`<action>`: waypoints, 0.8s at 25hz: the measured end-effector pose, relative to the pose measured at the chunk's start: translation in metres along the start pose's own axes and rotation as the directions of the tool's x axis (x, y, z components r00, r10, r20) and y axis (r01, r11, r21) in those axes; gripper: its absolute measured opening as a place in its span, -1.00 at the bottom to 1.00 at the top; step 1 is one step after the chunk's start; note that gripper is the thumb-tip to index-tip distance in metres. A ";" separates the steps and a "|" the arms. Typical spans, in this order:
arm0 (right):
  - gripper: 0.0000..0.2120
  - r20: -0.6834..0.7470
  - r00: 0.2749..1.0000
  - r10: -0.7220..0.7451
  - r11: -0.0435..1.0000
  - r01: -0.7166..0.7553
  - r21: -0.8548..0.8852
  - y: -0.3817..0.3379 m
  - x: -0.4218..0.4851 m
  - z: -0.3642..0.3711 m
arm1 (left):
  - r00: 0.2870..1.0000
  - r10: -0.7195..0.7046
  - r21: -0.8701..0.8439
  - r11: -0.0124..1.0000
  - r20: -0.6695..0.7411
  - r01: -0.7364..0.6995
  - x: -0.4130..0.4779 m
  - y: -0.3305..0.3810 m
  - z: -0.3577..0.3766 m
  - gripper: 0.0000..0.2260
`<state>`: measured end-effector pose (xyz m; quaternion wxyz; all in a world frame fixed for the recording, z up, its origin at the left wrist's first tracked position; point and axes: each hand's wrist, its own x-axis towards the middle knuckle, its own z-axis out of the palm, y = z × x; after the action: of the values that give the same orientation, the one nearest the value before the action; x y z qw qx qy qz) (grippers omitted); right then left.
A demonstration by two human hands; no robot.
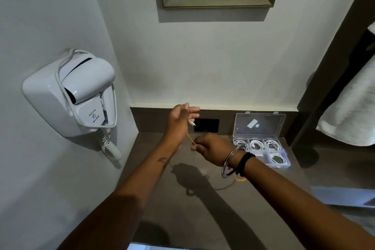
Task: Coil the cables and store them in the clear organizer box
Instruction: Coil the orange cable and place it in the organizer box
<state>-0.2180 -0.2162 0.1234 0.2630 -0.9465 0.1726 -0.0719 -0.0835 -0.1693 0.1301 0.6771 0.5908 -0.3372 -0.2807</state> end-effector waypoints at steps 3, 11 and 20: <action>-0.84 -0.163 0.985 -0.055 0.998 0.051 -0.030 -0.008 0.002 -0.039 | 0.986 0.100 0.362 0.921 0.136 -0.143 -0.010 -0.020 -0.005 -0.71; -0.79 -0.304 0.951 0.055 0.993 -0.020 0.115 0.020 0.012 -0.056 | 0.976 0.023 -0.422 0.904 0.216 0.072 0.002 0.025 0.008 -0.69; -0.84 -0.246 0.966 -0.081 0.995 0.062 -0.082 0.007 0.011 -0.094 | 0.969 -0.003 0.223 0.973 0.245 -0.054 -0.016 0.003 0.012 -0.56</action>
<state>-0.2317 -0.2705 0.2004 0.2015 -0.9446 0.1725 -0.1933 -0.1024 -0.1640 0.1321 0.5617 0.6212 -0.4556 -0.3018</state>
